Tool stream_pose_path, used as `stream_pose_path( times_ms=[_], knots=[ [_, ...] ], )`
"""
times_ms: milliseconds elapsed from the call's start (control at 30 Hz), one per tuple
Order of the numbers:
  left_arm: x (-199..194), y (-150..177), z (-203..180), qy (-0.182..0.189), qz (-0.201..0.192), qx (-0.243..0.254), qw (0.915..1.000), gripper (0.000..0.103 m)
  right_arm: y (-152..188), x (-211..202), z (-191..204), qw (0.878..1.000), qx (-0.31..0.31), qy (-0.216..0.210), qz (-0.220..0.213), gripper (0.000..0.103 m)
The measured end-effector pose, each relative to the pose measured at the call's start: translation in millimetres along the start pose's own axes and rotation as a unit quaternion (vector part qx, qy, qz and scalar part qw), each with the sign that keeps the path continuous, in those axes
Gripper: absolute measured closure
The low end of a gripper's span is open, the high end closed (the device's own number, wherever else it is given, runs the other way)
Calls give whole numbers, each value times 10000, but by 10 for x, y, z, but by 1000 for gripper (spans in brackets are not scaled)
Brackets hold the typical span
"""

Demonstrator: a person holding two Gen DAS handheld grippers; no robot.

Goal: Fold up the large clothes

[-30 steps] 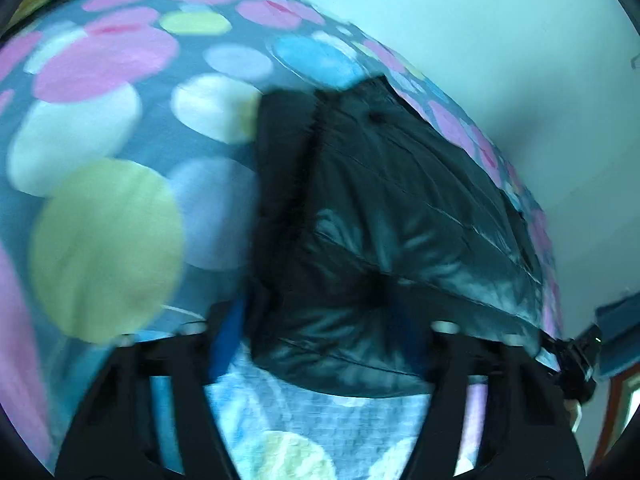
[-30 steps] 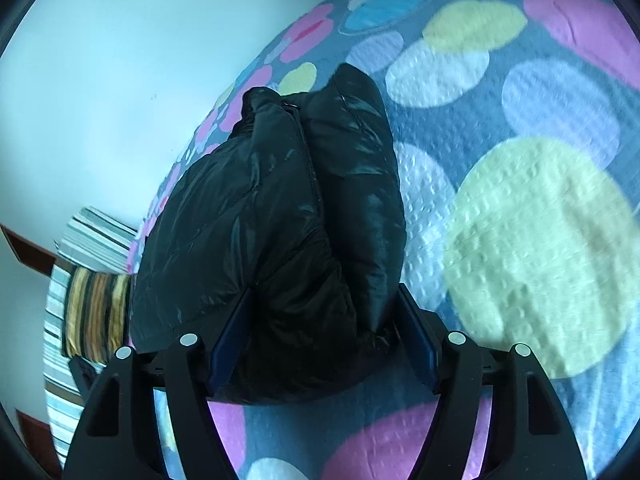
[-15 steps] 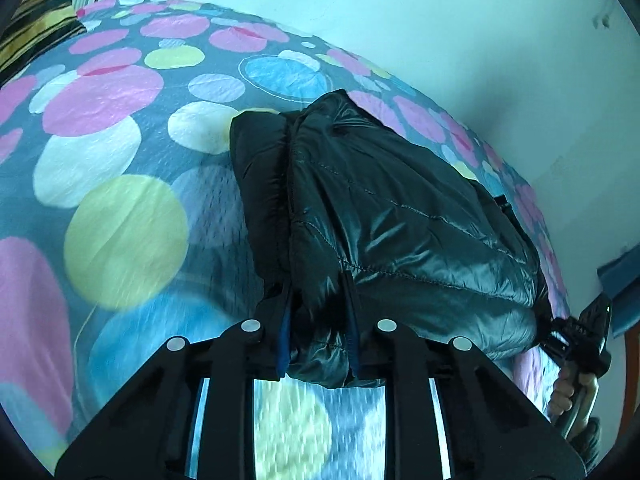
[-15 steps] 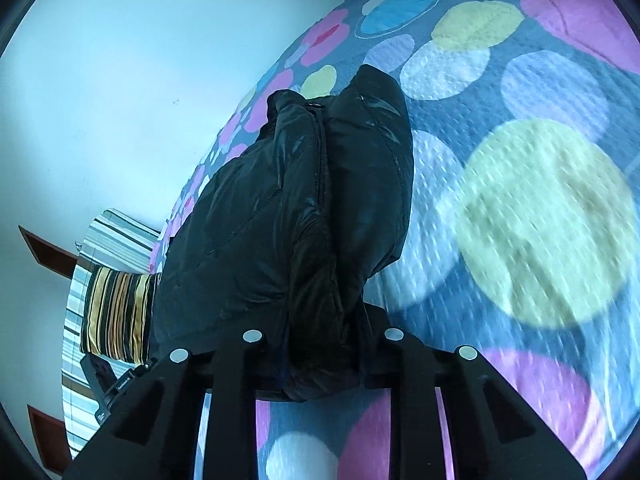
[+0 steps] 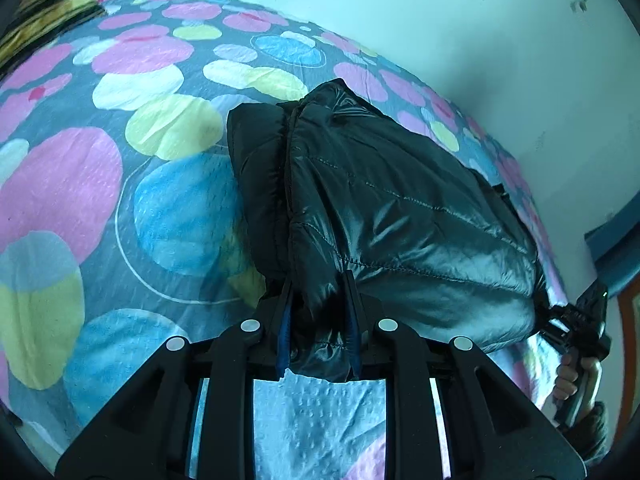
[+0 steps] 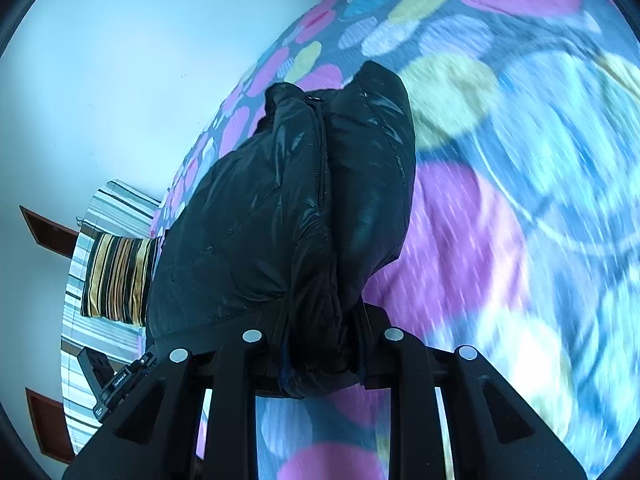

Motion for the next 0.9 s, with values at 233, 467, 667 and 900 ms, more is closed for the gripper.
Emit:
stream_pose_path(
  times_ms=[233,467,667,900],
  knots=[
    [-36,26,-5,-203,-81,133,9997,73,18,-23,42,9995,-232,203,-86,65],
    [-230,27,119,-355,-228,-130,9990,43,26,-278,-39,9972,-393,554,-305,62],
    [-274,-15,280,-354,-277,-466,9979,35,-164,-697,111,9791,-638,1509,-1207,63],
    [-153,-114,270,-335,-249,-342,9985,32,61,-248,1138,9749,-1860,957,-766,84]
  ],
)
Point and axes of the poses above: each gripper's, at about its wrist camera, not at the fingertips, and x roughly the way its jaws point, z to its left, y to its underside, the point moved 6 cm from there along x, roughly the way its jaws point, and after that the axes turned 11 degrees about y, right-handed, at the moved point
